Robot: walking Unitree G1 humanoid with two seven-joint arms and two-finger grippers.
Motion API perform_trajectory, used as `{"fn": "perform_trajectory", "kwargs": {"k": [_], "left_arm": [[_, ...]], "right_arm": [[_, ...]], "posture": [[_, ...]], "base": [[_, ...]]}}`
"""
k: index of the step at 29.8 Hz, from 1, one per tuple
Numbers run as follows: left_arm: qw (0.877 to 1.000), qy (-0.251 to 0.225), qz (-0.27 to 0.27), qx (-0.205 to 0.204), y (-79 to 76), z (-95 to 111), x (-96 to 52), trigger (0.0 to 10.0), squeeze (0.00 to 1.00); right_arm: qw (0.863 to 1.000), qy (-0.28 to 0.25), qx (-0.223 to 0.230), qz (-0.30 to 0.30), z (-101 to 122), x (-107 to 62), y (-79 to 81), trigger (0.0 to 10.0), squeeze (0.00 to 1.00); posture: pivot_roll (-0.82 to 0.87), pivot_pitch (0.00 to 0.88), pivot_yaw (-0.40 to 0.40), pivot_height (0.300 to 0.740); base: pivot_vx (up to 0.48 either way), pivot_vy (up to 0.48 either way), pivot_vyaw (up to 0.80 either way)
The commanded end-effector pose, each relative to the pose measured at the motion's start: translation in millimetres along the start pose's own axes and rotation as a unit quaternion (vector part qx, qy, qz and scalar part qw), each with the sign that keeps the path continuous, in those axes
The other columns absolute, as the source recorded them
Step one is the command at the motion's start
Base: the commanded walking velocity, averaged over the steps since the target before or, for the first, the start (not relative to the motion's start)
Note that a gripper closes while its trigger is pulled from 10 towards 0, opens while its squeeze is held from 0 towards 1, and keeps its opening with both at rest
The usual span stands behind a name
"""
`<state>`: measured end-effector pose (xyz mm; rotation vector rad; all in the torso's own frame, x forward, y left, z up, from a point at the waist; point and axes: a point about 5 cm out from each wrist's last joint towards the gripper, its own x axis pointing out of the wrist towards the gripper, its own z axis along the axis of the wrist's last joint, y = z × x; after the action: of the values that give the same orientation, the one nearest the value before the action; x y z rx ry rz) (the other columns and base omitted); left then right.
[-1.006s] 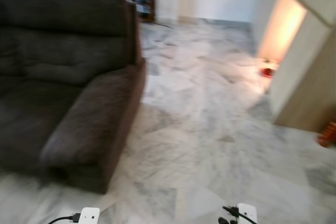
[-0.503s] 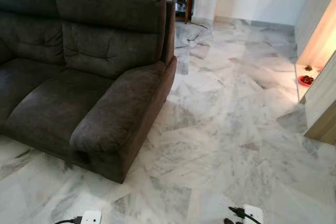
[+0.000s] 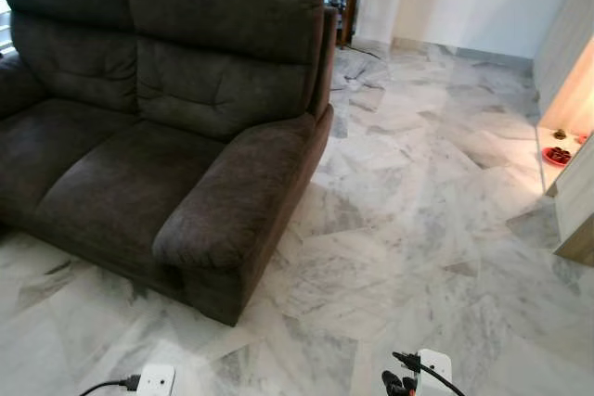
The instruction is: Move the pillow to the sofa from floor
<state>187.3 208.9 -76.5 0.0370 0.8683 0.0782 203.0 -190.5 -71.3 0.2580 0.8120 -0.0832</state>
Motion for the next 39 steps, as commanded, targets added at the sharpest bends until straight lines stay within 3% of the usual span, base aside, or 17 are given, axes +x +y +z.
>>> {"fn": "perform_trajectory", "kwargs": {"k": [1, 39], "left_arm": [[1.000, 0.017, 0.007, -0.006, 4.7, -9.4, -2.4, 10.0, 0.00], [0.999, 0.022, 0.016, -0.019, 12.0, -13.4, -4.2, 10.0, 0.00]], "right_arm": [[1.000, 0.007, 0.004, -0.003, -3.8, -0.7, -0.2, 10.0, 0.00], [1.000, 0.014, 0.014, -0.009, -7.2, -1.0, 0.1, 10.0, 0.00]], "posture": [[0.05, 0.077, 0.019, 0.740], [0.05, 0.110, 0.021, 0.740]], "base": [[0.000, 0.480, 0.00], [0.000, 0.480, 0.00]]}}
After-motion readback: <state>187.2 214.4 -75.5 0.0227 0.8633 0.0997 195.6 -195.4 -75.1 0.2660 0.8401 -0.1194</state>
